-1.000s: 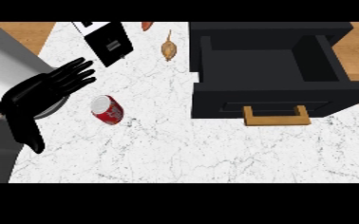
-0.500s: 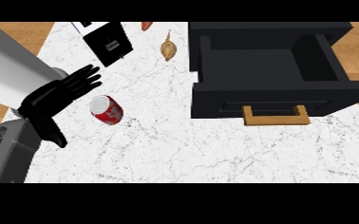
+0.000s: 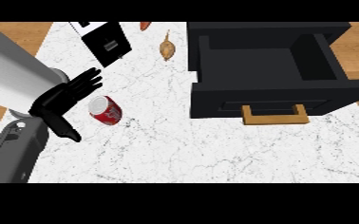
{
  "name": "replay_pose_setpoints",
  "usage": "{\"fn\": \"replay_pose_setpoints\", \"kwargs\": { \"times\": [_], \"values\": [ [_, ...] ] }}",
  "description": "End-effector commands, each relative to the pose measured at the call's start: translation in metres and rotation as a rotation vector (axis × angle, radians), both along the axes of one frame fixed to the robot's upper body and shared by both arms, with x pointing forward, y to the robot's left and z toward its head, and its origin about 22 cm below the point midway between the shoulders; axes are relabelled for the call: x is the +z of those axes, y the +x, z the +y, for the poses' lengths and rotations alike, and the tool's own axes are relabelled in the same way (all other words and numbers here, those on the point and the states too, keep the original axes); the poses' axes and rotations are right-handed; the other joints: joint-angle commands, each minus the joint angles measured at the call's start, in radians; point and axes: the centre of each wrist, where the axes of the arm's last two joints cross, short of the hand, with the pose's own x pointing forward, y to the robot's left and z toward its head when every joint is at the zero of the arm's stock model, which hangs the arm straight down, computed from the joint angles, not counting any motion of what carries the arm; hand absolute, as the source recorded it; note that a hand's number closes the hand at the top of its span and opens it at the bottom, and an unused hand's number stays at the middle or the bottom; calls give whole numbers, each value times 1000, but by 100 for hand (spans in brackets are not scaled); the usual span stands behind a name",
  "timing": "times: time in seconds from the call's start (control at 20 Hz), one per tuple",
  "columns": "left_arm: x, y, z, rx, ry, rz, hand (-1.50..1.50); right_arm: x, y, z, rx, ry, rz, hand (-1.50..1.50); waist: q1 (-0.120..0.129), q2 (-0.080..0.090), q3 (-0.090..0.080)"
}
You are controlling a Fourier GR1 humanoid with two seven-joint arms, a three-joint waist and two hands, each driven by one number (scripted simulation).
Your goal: Pick up the can, place it into the drawer and close the drawer
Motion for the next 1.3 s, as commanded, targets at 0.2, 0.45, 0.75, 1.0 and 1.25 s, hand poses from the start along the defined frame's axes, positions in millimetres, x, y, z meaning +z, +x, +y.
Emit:
{"fn": "replay_pose_setpoints", "kwargs": {
  "times": [0.2, 0.45, 0.75, 1.0, 1.25],
  "values": [
    [-23, -16, 29, -3, -10, 13, -150, -21, -11, 5, 21, 6, -9, -150, -15, 5, -1],
    [-47, -15, 1, 10, 8, 60, -150, 3, -12, 14, 25, 8, -6, -150, -21, 6, -2],
    [-66, -30, -6, -15, -25, 66, -150, 5, -7, -9, 15, 3, -4, -150, -12, 7, -3],
    [-74, -29, -20, -10, -46, 96, -150, 1, -10, 1, 21, -3, 10, -150, -15, 8, -3],
    [-64, -14, -24, -6, -90, 139, -150, 11, -2, -5, 9, 7, -9, -150, -17, 9, -3]
  ]
}}
